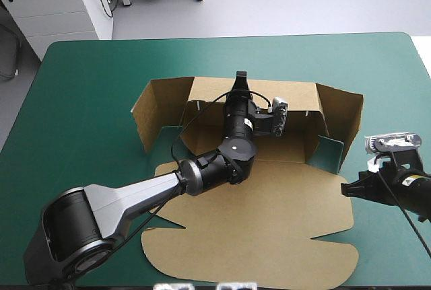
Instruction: Fold the box
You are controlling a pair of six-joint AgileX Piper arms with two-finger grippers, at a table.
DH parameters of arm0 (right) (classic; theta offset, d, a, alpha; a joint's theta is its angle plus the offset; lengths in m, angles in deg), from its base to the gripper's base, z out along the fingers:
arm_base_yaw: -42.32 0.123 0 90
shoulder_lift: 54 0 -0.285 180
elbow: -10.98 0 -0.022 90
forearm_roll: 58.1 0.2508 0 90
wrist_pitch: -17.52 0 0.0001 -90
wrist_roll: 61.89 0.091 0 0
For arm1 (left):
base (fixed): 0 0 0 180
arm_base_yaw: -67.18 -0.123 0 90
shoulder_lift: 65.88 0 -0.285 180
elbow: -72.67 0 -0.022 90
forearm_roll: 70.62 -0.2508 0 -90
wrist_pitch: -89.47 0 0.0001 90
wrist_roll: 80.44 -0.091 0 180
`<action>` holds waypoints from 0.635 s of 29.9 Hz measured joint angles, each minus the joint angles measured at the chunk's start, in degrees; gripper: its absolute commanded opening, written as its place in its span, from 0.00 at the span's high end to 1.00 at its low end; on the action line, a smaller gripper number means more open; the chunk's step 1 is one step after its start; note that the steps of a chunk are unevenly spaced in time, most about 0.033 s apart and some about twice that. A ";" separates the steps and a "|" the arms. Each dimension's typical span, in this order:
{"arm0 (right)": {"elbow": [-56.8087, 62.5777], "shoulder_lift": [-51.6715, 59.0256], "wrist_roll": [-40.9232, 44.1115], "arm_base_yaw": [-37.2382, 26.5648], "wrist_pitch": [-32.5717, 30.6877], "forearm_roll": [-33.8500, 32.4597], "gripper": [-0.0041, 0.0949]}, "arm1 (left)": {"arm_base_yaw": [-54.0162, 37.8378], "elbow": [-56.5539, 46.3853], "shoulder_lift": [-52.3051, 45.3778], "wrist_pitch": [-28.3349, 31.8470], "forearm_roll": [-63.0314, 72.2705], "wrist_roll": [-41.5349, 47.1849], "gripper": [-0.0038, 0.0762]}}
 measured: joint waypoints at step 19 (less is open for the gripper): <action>-22.01 -13.34 1.28 0.00 5.04 2.56 0.97 | 0.00 0.00 0.00 0.25 0.00 0.00 0.96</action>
